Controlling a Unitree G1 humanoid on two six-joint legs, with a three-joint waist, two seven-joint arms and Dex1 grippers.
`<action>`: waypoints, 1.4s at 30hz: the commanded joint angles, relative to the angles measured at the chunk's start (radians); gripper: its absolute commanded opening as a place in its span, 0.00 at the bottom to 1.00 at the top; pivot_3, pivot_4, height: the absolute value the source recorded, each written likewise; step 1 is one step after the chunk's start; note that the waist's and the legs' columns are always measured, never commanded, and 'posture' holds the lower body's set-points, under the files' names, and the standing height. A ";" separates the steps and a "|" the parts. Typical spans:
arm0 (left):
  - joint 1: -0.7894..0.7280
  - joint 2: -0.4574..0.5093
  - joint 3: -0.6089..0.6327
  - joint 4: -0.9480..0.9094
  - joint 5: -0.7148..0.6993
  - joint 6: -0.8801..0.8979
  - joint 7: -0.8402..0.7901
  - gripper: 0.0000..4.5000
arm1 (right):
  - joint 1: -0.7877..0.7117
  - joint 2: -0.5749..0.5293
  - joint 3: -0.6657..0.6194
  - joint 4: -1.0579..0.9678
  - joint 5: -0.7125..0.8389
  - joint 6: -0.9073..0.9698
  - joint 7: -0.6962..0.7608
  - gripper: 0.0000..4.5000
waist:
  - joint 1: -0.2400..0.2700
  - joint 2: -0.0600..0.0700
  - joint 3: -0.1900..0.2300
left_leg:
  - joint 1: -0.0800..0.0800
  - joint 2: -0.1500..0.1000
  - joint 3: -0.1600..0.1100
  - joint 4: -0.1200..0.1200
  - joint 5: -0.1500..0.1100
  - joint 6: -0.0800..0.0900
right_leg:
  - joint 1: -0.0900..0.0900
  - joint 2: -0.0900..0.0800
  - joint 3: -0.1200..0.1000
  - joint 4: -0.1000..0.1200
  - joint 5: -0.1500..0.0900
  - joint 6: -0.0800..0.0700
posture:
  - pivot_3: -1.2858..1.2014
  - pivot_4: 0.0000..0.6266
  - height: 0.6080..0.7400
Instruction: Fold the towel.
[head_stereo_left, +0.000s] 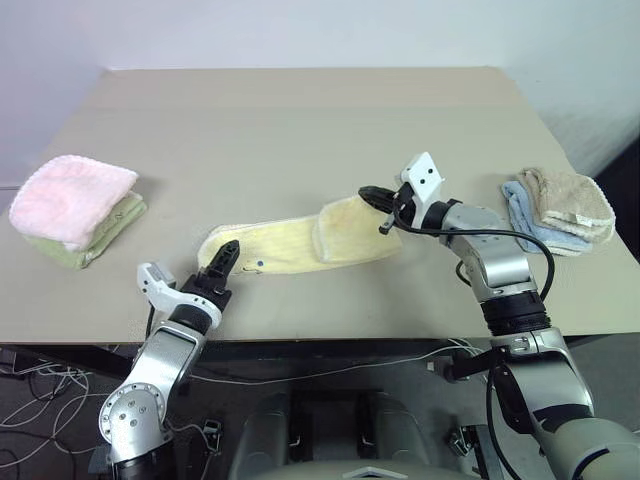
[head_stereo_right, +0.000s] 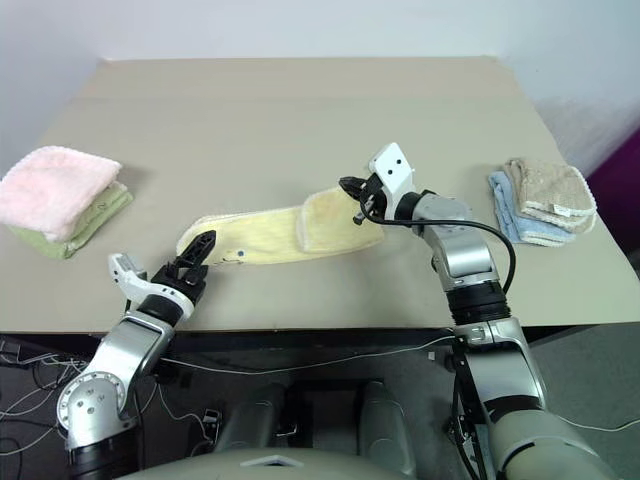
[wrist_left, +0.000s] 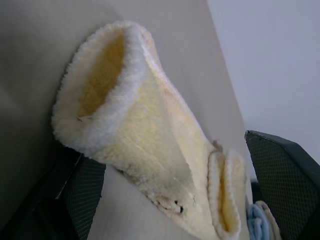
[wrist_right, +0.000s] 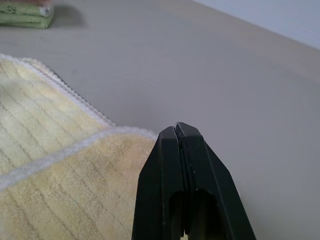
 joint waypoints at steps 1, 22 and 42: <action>0.001 0.009 0.044 0.033 0.006 -0.047 0.039 0.92 | 0.002 -0.004 -0.026 -0.056 0.017 0.005 -0.013 0.00 | 0.000 0.000 0.000 | 0.000 0.000 0.000 0.000 0.000 0.000 | 0.000 0.000 0.000 0.000 0.000 0.000 | 0.52 0.24 1.00; -0.092 0.135 0.137 0.070 -0.015 -0.139 -0.018 0.00 | 0.075 -0.033 -0.049 -0.124 0.017 0.050 -0.055 0.00 | -0.001 -0.001 0.000 | -0.002 0.000 0.000 -0.001 0.000 0.000 | -0.001 0.000 0.000 -0.002 -0.002 -0.003 | 0.52 0.24 1.00; -0.425 0.387 -0.317 0.006 0.313 0.045 -0.512 0.00 | 0.115 -0.039 -0.074 -0.147 0.017 0.055 -0.122 0.00 | 0.000 -0.001 0.001 | -0.004 -0.001 0.002 -0.002 0.003 -0.007 | -0.003 0.001 0.000 -0.004 0.000 0.000 | 0.52 0.24 1.00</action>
